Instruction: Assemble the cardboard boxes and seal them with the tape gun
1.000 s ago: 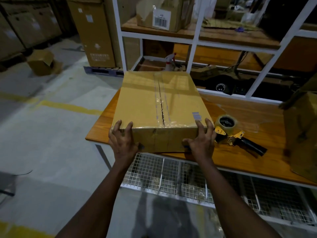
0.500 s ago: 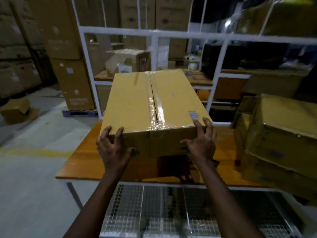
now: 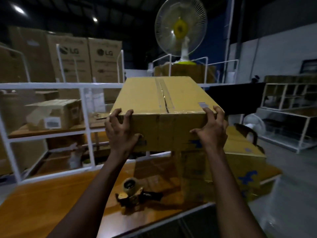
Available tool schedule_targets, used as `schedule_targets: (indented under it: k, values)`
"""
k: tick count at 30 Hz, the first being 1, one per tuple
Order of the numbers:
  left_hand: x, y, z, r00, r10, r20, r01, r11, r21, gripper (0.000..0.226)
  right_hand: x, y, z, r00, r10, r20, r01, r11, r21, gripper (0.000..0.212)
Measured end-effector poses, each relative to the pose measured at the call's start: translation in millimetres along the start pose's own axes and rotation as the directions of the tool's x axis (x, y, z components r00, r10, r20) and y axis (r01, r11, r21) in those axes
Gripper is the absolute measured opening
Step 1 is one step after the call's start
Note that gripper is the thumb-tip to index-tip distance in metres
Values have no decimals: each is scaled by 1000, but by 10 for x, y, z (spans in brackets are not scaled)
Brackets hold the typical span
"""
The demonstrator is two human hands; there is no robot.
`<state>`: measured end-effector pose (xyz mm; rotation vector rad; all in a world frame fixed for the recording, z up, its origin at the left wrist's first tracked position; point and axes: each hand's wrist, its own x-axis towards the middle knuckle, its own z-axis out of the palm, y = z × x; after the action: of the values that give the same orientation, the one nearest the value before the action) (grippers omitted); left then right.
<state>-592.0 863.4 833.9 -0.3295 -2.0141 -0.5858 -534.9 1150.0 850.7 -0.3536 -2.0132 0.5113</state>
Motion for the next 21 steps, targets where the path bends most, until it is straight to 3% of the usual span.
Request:
schedule_targets:
  k: [9,14,18,21]
  values:
    - [37,1500,1073,983,134,129,-104,971,-215,92,296,1435,-814,977,184,-107,-201,964,-176,92]
    - [-150,1875,1633,928,153,340,-84,974,-209,95,295,2041,-795,960,279,32,-262,929,-263,90]
    - [-76,1828,1861,857,213,469,-172,977,-130,110,457,2197,-750,948,251,196,-169,917,-362,88]
    - [39,1791,1801,805,221,550,-217,973,-73,120,512,2066,-713,922,345,177,-232,857,-460,95]
